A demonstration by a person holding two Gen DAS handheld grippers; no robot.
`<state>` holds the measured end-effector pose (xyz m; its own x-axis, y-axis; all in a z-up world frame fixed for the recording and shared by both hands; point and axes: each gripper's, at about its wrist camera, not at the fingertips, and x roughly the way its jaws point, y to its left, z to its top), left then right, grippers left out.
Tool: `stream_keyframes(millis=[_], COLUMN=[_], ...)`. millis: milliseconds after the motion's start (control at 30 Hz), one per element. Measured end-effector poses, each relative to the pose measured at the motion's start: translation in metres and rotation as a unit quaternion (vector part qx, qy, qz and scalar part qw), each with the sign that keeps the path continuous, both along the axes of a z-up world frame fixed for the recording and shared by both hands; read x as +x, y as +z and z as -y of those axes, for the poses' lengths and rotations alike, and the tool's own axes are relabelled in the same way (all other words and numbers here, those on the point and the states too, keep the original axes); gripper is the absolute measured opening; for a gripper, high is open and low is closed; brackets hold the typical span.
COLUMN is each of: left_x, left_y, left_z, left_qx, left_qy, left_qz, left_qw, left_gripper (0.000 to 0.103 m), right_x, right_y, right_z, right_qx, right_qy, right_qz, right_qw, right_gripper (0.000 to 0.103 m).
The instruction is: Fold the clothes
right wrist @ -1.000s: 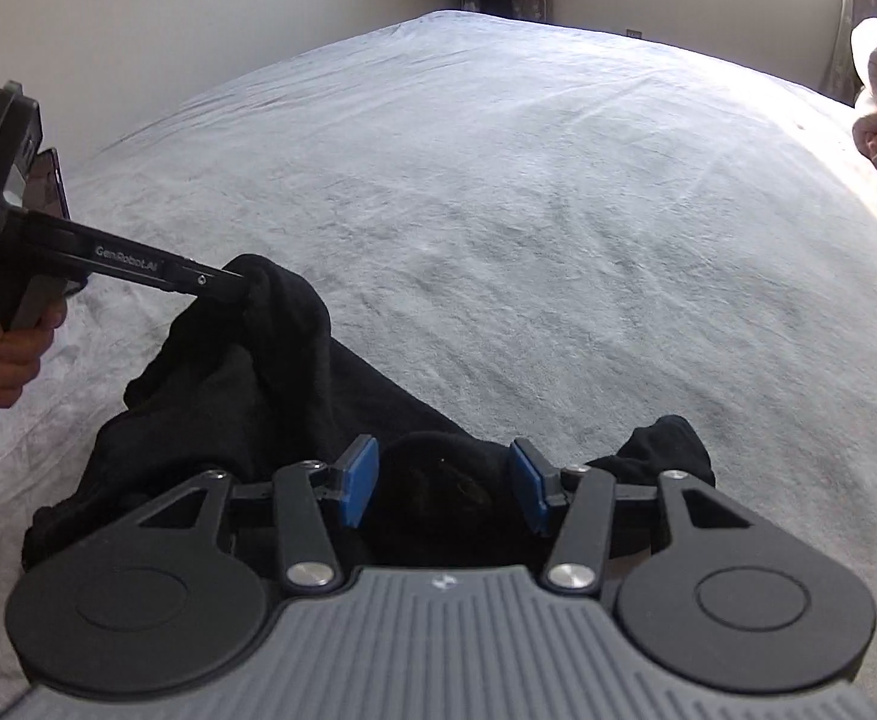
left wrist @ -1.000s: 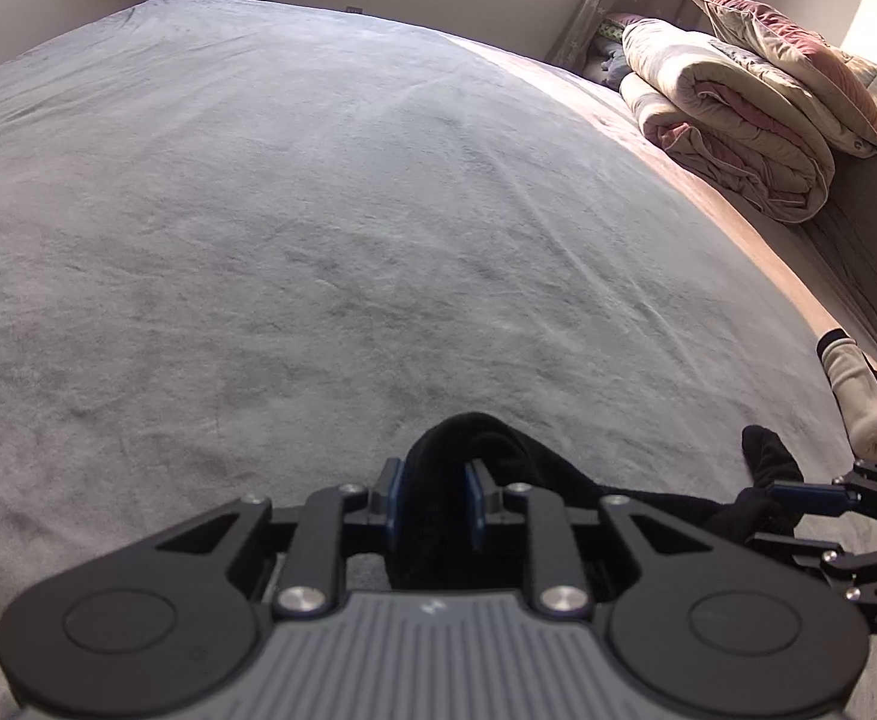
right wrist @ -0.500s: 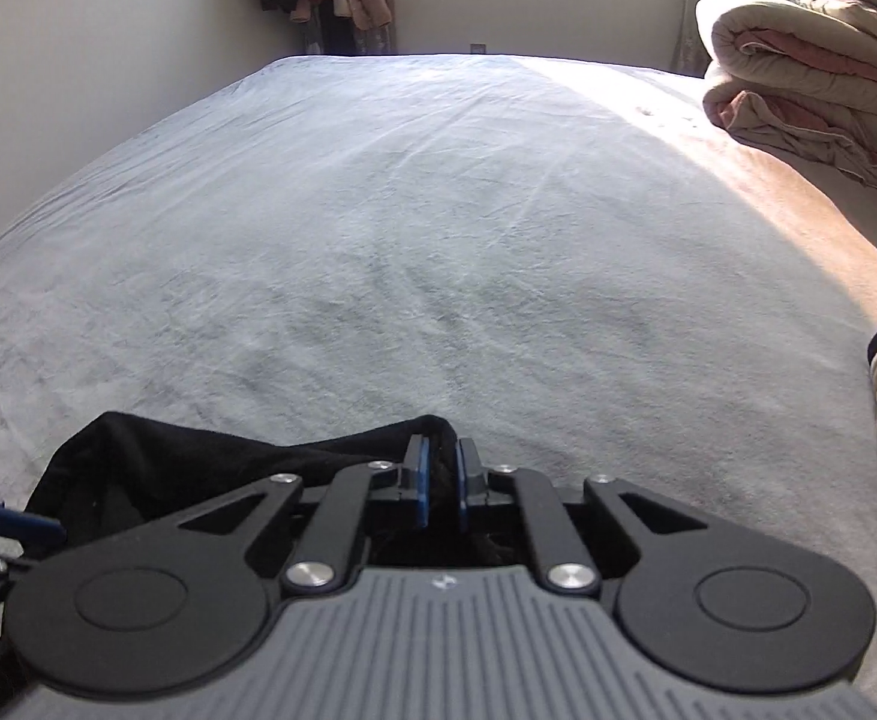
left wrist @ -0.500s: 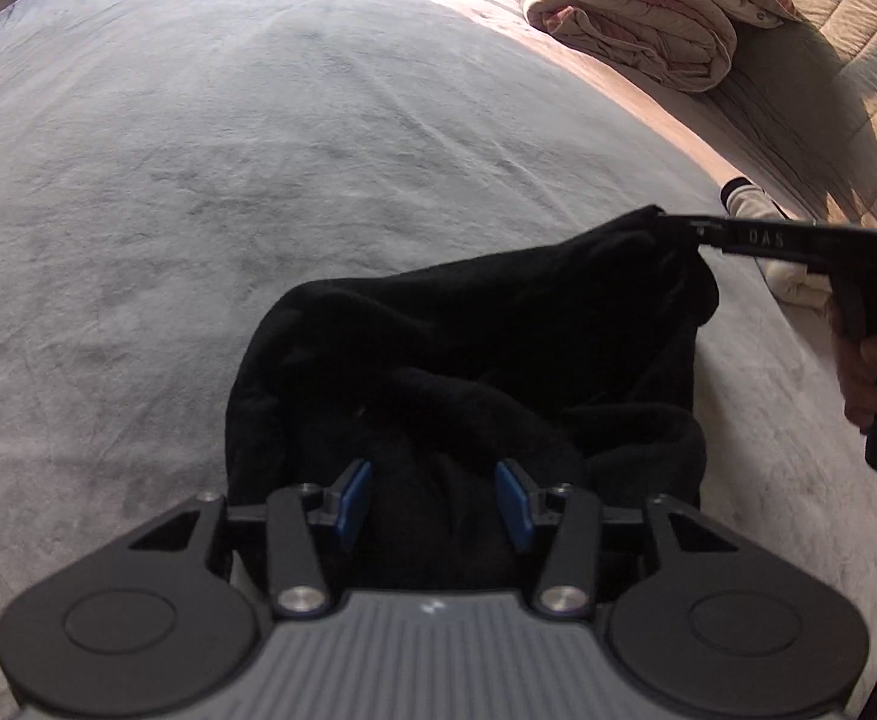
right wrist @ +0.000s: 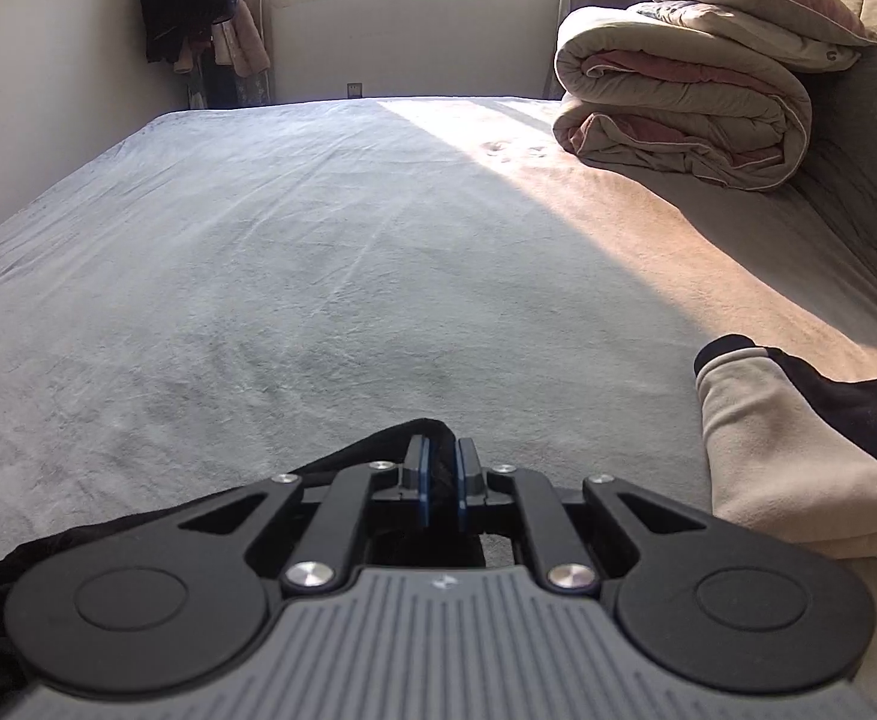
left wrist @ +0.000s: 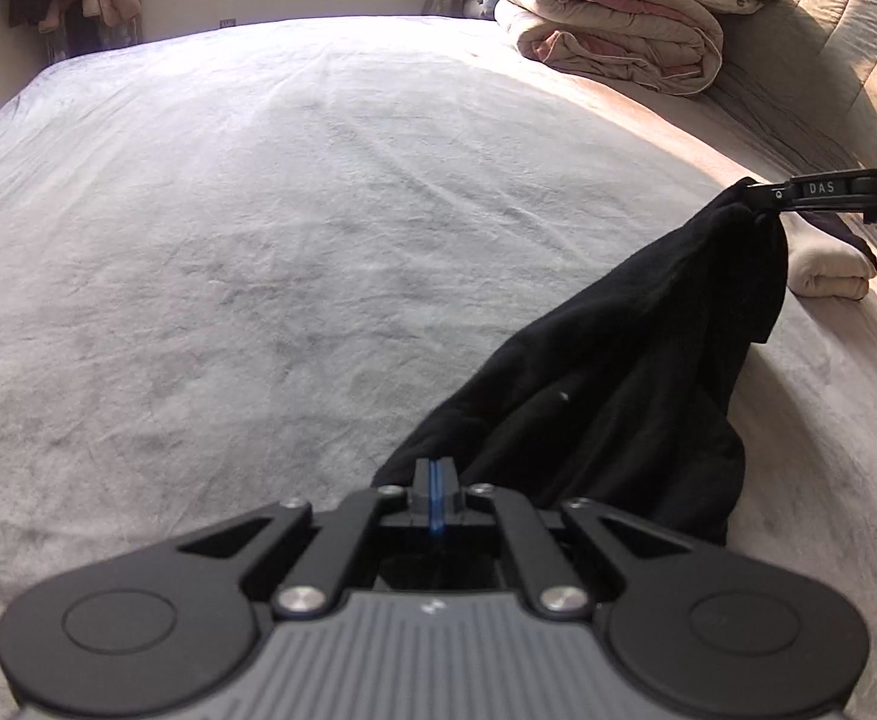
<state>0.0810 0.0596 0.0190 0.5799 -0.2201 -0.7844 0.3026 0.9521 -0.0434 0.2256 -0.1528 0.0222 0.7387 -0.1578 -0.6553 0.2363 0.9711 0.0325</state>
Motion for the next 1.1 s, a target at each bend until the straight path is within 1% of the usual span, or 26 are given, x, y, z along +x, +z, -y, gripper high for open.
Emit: stream_keyframes(millis=[67,133,200,233,300,367,400,467,633,667,700,733,767,867,1000,1100], left_x=[0.005,0.013,0.023,0.028,0.036,0.044,0.049,0.056,0.064,0.065,0.062,0.059,0.056,0.046,0.029,0.016], left_y=[0.002,0.004,0.004,0.004,-0.001,-0.008,-0.013,-0.025,-0.049,-0.053,-0.053,-0.053,-0.053,-0.046,-0.029,-0.019], left_z=[0.005,0.009,0.013,0.017,0.021,0.023,0.021,0.015,-0.005,-0.009,-0.011,-0.013,-0.015,-0.027,-0.057,-0.075], left_qx=[0.005,-0.009,-0.019,-0.018,-0.005,0.009,0.013,0.013,-0.005,-0.012,-0.019,-0.024,-0.028,-0.027,-0.026,-0.004], left_qy=[-0.004,-0.011,-0.016,-0.02,-0.021,-0.019,-0.018,-0.013,0.005,0.006,0.005,0.006,0.006,0.04,0.1,0.142], left_qz=[0.008,0.009,0.006,0.007,0.013,0.017,0.013,0.0,-0.033,-0.038,-0.039,-0.039,-0.039,-0.03,-0.008,0.006], left_qw=[0.9999,0.9999,0.9997,0.9996,0.9997,0.9996,0.9997,0.9998,0.9994,0.9992,0.9991,0.9989,0.9988,0.9984,0.9946,0.9898], left_gripper=[0.003,0.012,0.046,0.05,0.051,0.054,0.057,0.059,0.057,0.047,0.026,0.012,0.004,0.003,0.003,0.003], right_x=[0.0,0.004,0.009,0.011,0.018,0.026,0.03,0.039,0.061,0.067,0.074,0.081,0.088,0.11,0.13,0.142], right_y=[0.005,0.01,0.016,0.018,0.024,0.03,0.033,0.037,0.04,0.039,0.038,0.037,0.035,0.029,0.02,0.012], right_z=[-0.001,-0.004,-0.007,-0.009,-0.013,-0.017,-0.019,-0.023,-0.037,-0.04,-0.043,-0.046,-0.05,-0.065,-0.083,-0.097], right_qx=[0.002,-0.002,-0.006,-0.007,-0.012,-0.019,-0.022,-0.028,-0.035,-0.037,-0.04,-0.044,-0.047,-0.053,-0.047,-0.045], right_qy=[0.007,0.012,0.016,0.019,0.025,0.032,0.036,0.043,0.057,0.061,0.066,0.07,0.074,0.085,0.098,0.11], right_qz=[0.008,0.013,0.018,0.021,0.027,0.034,0.037,0.044,0.055,0.055,0.054,0.053,0.051,0.045,0.041,0.036], right_qw=[1.0,1.0,1.0,1.0,0.999,0.999,0.998,0.998,0.996,0.996,0.996,0.995,0.995,0.994,0.993,0.992], right_gripper=[0.01,0.01,0.01,0.01,0.01,0.01,0.01,0.01,0.01,0.01,0.01,0.01,0.01,0.01,0.01,0.01])
